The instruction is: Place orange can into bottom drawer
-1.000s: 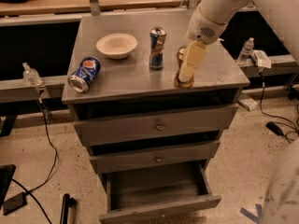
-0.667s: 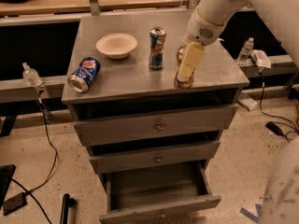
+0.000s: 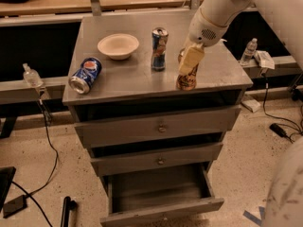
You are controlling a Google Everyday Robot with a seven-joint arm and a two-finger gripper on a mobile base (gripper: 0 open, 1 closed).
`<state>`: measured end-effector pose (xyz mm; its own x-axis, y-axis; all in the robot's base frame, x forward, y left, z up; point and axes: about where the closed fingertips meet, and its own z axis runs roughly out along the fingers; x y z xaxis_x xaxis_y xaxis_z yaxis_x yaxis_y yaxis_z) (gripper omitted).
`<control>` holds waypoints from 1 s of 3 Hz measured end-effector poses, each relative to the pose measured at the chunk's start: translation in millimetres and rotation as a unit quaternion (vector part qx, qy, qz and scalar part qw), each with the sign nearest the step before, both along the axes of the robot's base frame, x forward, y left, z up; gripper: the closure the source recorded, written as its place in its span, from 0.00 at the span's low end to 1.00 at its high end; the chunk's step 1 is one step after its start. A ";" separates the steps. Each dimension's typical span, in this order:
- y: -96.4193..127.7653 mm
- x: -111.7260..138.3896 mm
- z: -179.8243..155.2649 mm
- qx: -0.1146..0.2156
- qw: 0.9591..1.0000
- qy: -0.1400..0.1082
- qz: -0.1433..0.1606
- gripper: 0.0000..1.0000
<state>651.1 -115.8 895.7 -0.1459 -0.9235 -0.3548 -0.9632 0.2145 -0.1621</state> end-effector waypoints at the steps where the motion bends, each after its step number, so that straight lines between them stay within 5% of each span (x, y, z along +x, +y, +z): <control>1: -0.5 -10.6 16.7 0.043 0.999 -0.010 0.021 0.83; 2: 1.6 -51.3 54.6 0.116 0.991 -0.034 0.050 1.00; 3: 3.6 -94.3 84.7 0.125 0.988 -0.068 0.055 1.00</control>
Offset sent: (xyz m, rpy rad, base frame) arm -0.1195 -0.0042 0.1088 0.4077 -0.1300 0.1682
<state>556.8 -112.3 980.4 0.0141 -0.8122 -0.5832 -0.9559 0.1602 -0.2463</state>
